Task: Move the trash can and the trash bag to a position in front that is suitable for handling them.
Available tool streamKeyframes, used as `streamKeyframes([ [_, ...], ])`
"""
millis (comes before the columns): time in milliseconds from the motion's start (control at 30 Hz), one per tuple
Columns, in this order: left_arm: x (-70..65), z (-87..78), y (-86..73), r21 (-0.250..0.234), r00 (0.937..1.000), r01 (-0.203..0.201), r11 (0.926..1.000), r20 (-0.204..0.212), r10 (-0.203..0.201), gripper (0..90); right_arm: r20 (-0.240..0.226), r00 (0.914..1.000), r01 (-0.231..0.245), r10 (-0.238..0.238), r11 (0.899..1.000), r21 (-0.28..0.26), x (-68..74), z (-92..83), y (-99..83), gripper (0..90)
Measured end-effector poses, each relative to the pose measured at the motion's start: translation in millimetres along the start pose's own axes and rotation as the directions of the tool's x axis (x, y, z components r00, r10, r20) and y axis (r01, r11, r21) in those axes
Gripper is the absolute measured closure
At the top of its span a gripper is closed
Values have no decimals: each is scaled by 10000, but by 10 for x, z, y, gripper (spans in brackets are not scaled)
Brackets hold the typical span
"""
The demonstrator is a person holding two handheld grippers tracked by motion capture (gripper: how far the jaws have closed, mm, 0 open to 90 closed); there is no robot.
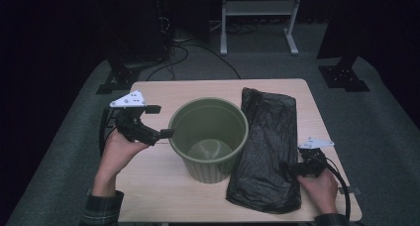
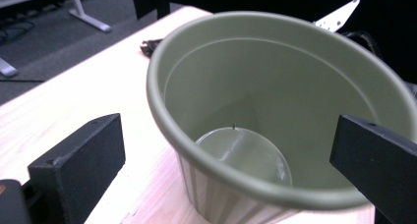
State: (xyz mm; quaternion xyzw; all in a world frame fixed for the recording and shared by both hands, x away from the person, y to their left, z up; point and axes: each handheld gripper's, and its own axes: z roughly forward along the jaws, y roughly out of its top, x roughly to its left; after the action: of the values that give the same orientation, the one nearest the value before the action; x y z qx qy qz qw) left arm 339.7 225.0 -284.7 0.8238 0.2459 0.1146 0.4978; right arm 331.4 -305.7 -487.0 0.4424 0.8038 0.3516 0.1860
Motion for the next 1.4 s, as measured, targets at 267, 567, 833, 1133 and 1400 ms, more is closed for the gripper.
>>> streamKeyframes([
  [267, -89, -227, -219, 170, 9995, 58, 9998, -297, -52, 0, 1, 10000, 4, -4, 10000, -2, 0, 0, 0, 94],
  [567, -173, -201, -676, 417, 9956, 212, 9989, -917, -173, 0, 3, 10000, 6, -6, 10000, -1, 0, 0, 0, 94],
  [833, -226, 9, -1043, 693, 9944, 284, 9972, -1039, -211, 0, 1, 10000, 2, -2, 10000, 0, 1, 0, 0, 94],
  [1133, -225, 261, -1370, 1333, 9927, 408, 9902, -1176, -251, 0, -3, 10000, -7, 7, 10000, -5, 1, 0, 0, 94],
  [1400, -195, 459, -1631, 1672, 9926, 618, 9840, -1138, -430, 0, -2, 10000, -4, 4, 10000, -8, 2, 0, 0, 94],
])
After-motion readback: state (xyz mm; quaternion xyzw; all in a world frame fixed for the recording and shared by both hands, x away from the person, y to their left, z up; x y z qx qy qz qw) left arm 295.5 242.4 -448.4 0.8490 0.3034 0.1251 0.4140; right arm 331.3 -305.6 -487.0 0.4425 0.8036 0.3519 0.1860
